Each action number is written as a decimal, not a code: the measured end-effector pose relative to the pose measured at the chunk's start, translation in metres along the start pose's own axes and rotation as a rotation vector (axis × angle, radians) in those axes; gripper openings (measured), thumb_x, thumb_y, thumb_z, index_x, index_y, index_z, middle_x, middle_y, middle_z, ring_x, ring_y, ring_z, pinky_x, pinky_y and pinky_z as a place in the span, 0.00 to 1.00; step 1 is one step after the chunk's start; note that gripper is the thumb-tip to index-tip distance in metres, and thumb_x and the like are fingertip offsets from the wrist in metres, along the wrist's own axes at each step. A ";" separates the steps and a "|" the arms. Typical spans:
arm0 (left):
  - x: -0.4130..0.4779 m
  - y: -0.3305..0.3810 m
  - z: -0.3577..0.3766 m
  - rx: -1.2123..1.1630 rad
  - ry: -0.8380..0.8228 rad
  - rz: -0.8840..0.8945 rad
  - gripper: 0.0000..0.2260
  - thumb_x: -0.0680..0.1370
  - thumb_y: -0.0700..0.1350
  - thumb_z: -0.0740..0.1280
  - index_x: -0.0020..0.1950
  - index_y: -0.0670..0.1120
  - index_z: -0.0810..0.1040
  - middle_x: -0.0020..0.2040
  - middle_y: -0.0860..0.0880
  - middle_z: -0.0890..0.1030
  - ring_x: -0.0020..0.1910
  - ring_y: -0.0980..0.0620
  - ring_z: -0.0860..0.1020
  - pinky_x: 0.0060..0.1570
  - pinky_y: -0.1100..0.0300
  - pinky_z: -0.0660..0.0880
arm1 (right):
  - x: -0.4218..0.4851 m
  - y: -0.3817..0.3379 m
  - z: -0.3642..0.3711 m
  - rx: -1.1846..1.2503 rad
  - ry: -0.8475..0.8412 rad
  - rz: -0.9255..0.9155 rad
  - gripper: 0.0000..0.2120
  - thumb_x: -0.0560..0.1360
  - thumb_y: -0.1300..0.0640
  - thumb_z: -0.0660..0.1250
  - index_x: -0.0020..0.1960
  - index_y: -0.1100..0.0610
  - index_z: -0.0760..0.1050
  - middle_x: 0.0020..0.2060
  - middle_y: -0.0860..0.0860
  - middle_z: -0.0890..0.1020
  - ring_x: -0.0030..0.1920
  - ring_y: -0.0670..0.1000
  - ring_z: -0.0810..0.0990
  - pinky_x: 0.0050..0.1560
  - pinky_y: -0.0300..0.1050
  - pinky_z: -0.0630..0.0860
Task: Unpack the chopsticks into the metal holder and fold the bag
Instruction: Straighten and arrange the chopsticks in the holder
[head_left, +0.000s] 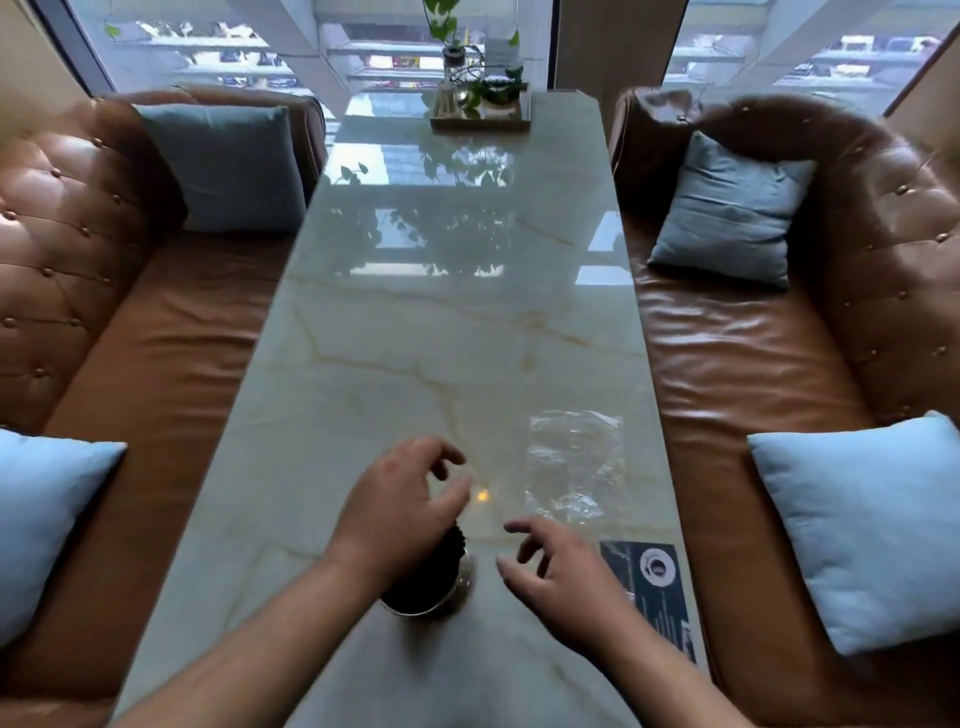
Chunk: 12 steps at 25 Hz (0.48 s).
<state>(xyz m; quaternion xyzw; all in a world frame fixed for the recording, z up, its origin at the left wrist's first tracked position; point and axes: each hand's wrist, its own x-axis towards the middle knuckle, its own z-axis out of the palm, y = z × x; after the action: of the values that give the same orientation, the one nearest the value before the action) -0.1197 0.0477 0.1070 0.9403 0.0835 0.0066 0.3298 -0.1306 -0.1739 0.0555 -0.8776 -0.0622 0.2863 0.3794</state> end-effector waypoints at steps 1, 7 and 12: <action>-0.004 -0.023 -0.015 0.007 0.001 -0.068 0.13 0.71 0.60 0.71 0.53 0.59 0.81 0.42 0.61 0.78 0.40 0.64 0.75 0.41 0.64 0.69 | 0.000 -0.010 0.011 0.003 -0.002 -0.001 0.26 0.69 0.32 0.68 0.66 0.35 0.75 0.46 0.42 0.80 0.41 0.40 0.79 0.42 0.34 0.73; -0.025 -0.096 -0.025 0.044 -0.430 -0.236 0.31 0.67 0.62 0.77 0.68 0.60 0.75 0.49 0.59 0.78 0.39 0.62 0.76 0.39 0.67 0.69 | 0.018 -0.053 0.045 -0.045 0.023 -0.004 0.20 0.73 0.43 0.72 0.64 0.41 0.78 0.41 0.47 0.83 0.42 0.45 0.82 0.45 0.43 0.79; -0.010 -0.084 -0.015 0.020 -0.319 -0.082 0.17 0.72 0.54 0.74 0.60 0.57 0.82 0.50 0.55 0.83 0.47 0.54 0.80 0.47 0.60 0.74 | 0.038 -0.082 0.050 -0.132 0.064 -0.054 0.13 0.74 0.48 0.71 0.58 0.48 0.81 0.49 0.49 0.88 0.50 0.52 0.85 0.50 0.48 0.81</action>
<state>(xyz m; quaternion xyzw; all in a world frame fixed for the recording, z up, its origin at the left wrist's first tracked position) -0.1436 0.1199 0.0672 0.9286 0.0685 -0.1569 0.3294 -0.1178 -0.0722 0.0677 -0.9074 -0.0924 0.2430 0.3301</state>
